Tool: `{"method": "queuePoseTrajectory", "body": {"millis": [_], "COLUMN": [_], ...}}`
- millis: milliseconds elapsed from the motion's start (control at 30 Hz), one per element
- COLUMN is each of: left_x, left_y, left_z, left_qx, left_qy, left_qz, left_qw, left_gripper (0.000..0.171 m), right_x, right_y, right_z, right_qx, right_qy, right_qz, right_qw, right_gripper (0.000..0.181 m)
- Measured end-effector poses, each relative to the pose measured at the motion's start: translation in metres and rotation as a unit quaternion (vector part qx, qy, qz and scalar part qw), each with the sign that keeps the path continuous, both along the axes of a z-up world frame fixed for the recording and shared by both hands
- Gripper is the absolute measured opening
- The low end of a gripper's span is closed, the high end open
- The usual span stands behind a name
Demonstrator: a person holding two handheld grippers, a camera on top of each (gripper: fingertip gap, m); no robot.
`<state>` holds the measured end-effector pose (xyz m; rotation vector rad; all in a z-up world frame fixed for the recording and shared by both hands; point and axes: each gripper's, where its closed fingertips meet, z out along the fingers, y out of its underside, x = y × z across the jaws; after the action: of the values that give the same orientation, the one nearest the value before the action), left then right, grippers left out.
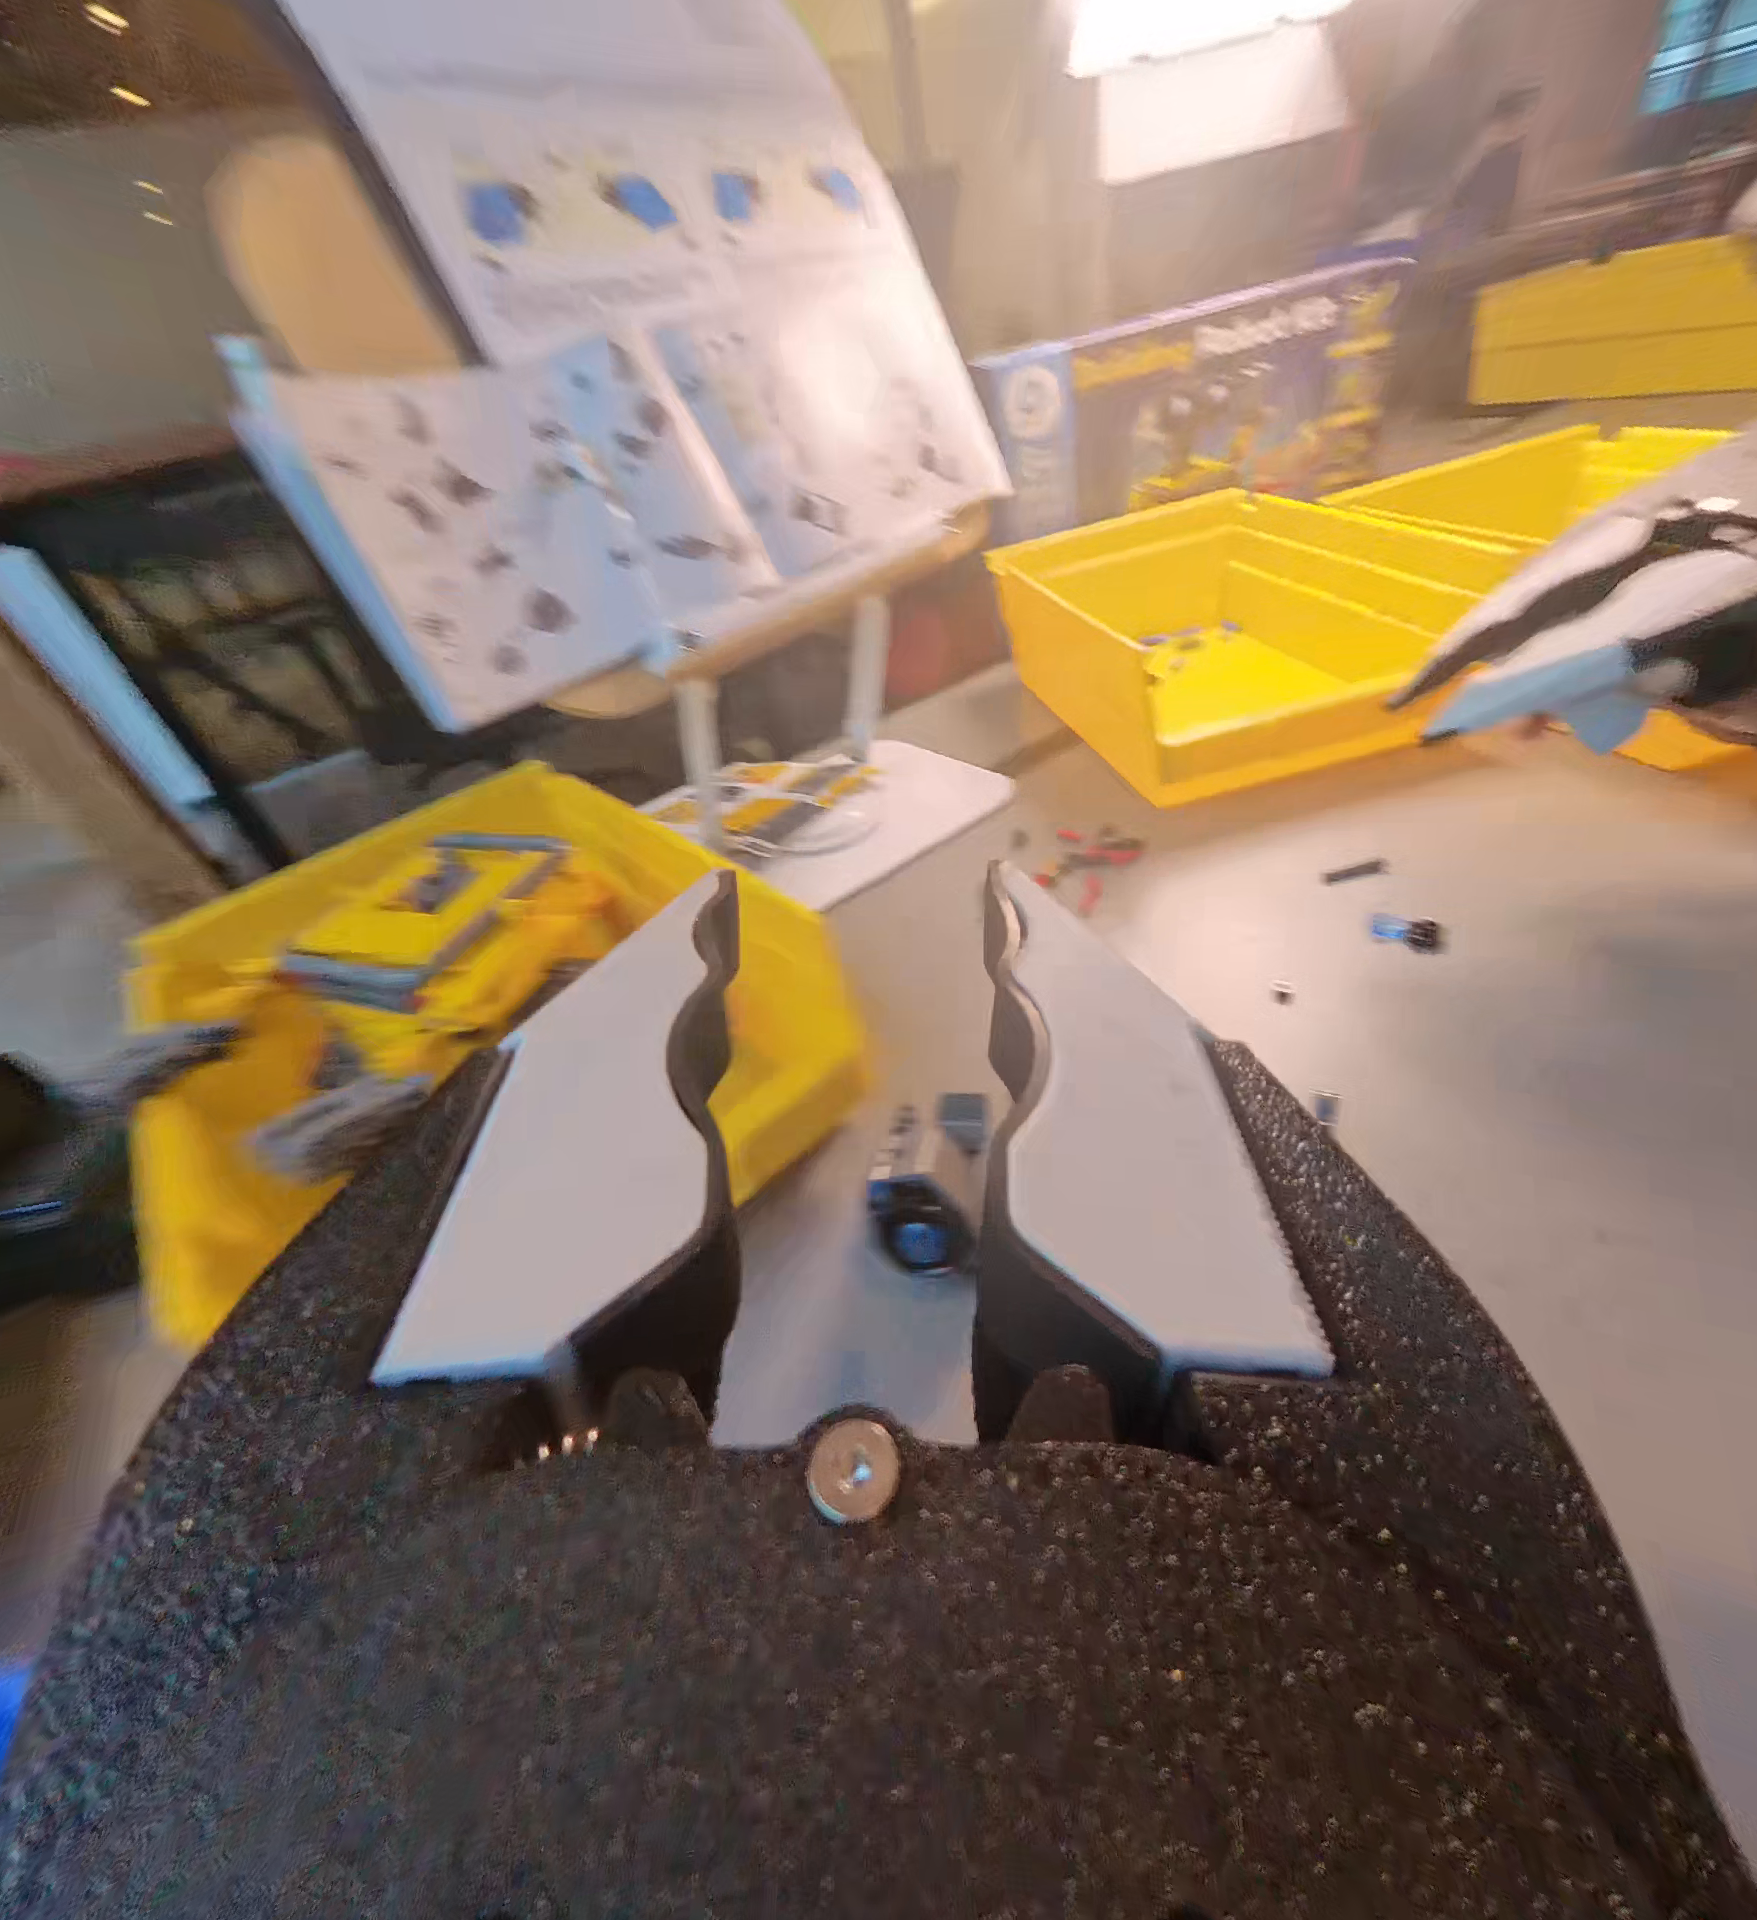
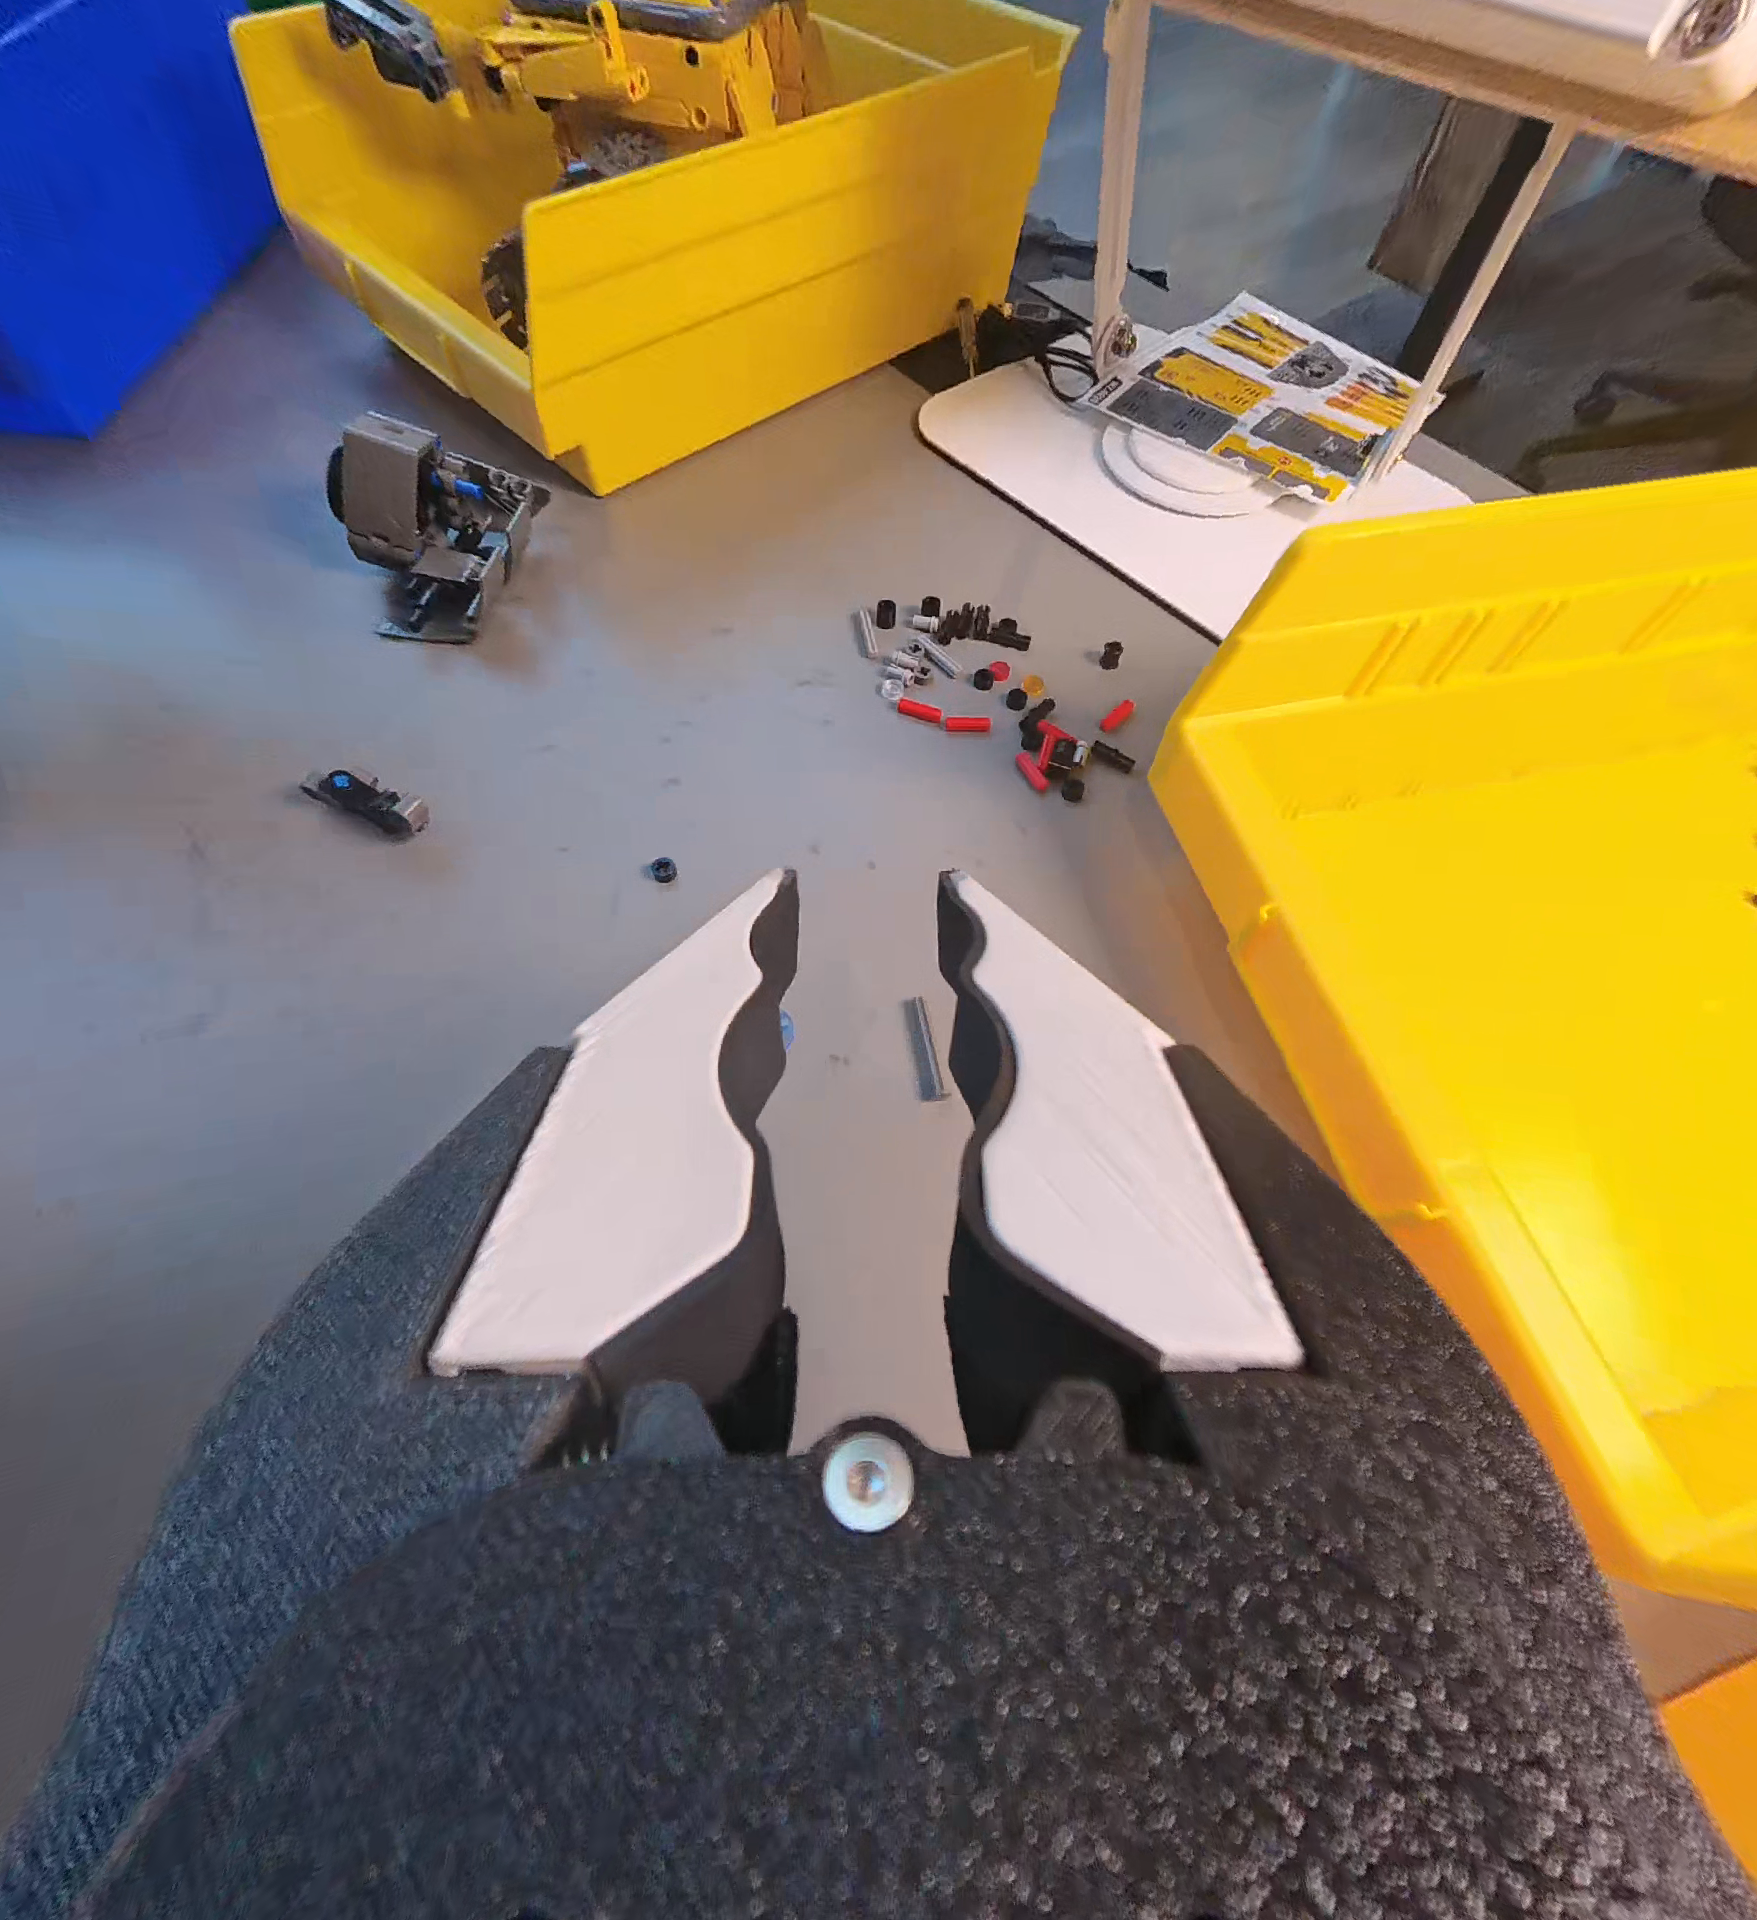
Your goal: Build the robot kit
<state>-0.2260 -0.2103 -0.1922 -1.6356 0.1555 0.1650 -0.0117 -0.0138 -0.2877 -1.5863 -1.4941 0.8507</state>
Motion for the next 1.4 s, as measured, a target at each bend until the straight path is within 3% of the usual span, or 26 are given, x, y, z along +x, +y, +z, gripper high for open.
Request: {"method": "queuePoseTrajectory", "body": {"millis": [67,133,167,233,367,467,567,600,633,733,800,867,967,1033,1133,1233,1300,1400], "left_x": [-0.054,-0.116,-0.145,-0.187,-0.210,-0.221,-0.231,-0.232,-0.231,-0.231,-0.232,-0.220,-0.157,-0.097,-0.006,0.066,0.102,0.140], "left_y": [-0.037,-0.079,-0.099,-0.138,-0.199,-0.220,-0.228,-0.230,-0.229,-0.219,-0.206,-0.182,-0.139,-0.110,-0.070,-0.027,0.002,0.034], "left_z": [0.028,0.030,0.020,-0.023,-0.119,-0.152,-0.168,-0.172,-0.173,-0.157,-0.125,-0.080,-0.017,0.009,0.023,0.012,-0.008,-0.030], "left_qx": [-0.009,-0.088,-0.145,-0.291,-0.545,-0.627,-0.663,-0.670,-0.670,-0.635,-0.568,-0.460,-0.291,-0.198,-0.077,0.005,0.011,0.007], "left_qy": [0.015,0.016,0.016,-0.013,-0.035,0.016,0.042,0.048,0.053,0.067,0.079,0.073,0.020,-0.006,-0.043,-0.081,-0.051,0.062], "left_qz": [0.080,0.157,0.183,0.190,0.126,0.115,0.117,0.112,0.105,0.119,0.149,0.161,0.086,-0.008,-0.134,-0.212,-0.232,-0.230], "left_qw": [0.997,0.983,0.972,0.937,0.828,0.770,0.738,0.732,0.733,0.761,0.805,0.870,0.953,0.980,0.987,0.974,0.971,0.971], "left_gripper": [0.045,0.049,0.049,0.052,0.054,0.054,0.044,0.032,0.021,0.021,0.020,0.020,0.021,0.020,0.020,0.020,0.020,0.020], "right_x": [0.006,0.011,0.014,0.018,0.021,0.019,0.018,0.018,0.019,0.022,0.023,0.022,0.015,0.005,-0.013,-0.029,-0.037,-0.043], "right_y": [-0.007,-0.014,-0.019,-0.026,-0.038,-0.044,-0.049,-0.050,-0.051,-0.050,-0.051,-0.053,-0.063,-0.075,-0.103,-0.130,-0.140,-0.142], "right_z": [0.006,0.011,0.013,0.013,0.004,-0.003,-0.005,-0.004,-0.003,0.002,0.008,0.015,0.027,0.036,0.044,0.050,0.055,0.061], "right_qx": [0.014,0.027,0.033,0.045,0.052,0.047,0.046,0.048,0.050,0.057,0.054,0.053,0.054,0.053,0.029,-0.018,-0.061,-0.135], "right_qy": [-0.001,0.003,0.004,0.006,0.003,0.001,-0.001,0.000,0.001,0.007,0.018,0.036,0.068,0.096,0.129,0.146,0.148,0.147], "right_qz": [0.009,0.016,0.021,0.026,0.038,0.043,0.049,0.051,0.053,0.051,0.051,0.053,0.068,0.089,0.137,0.184,0.196,0.194], "right_qw": [1.000,0.999,0.999,0.999,0.998,0.998,0.998,0.998,0.997,0.997,0.997,0.997,0.994,0.990,0.982,0.972,0.968,0.961], "right_gripper": [0.026,0.026,0.026,0.026,0.025,0.024,0.024,0.024,0.024,0.024,0.024,0.024,0.024,0.026,0.032,0.032,0.033,0.040]}}
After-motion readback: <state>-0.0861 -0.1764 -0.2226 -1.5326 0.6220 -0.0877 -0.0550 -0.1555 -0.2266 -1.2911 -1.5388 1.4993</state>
